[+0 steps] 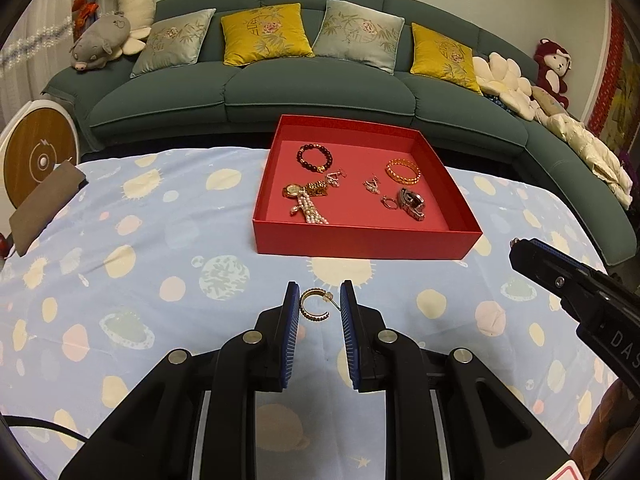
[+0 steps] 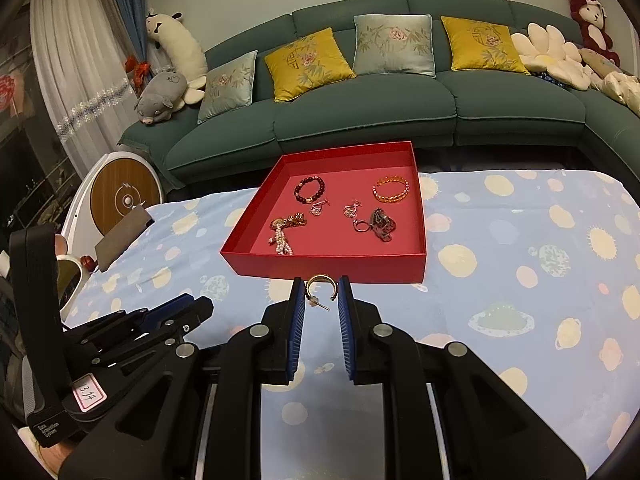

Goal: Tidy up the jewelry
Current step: 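Carry both gold hoop earrings over the red tray with both tools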

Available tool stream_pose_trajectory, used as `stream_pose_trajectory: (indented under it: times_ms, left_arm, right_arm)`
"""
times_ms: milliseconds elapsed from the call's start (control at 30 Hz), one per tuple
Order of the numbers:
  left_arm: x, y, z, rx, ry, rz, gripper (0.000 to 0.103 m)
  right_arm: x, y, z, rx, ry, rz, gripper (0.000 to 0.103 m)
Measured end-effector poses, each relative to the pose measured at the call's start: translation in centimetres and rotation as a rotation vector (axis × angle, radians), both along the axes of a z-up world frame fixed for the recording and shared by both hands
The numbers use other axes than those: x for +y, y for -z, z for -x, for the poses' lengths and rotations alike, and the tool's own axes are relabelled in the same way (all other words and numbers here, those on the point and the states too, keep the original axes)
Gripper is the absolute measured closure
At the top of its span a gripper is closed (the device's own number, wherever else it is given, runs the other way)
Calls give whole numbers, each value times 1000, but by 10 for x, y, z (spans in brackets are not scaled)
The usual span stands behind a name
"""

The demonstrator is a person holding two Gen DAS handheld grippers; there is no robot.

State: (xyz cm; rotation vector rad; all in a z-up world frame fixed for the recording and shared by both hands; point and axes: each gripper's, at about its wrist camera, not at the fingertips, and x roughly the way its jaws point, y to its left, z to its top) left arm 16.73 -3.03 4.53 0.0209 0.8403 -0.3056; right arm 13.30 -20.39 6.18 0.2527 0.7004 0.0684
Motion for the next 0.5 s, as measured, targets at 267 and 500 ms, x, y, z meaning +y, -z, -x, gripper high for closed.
stream_pose_trajectory:
  times_ms: [267,500]
  left_arm:
    - [4,-16,-15,-20,-16,-2,85]
    - [-7,-50,-58,-102,-4,-24,85]
  right_arm:
    - [9,1,-10,4,-14,5,87]
    - [5,-22,-42,-45,-35,67,87]
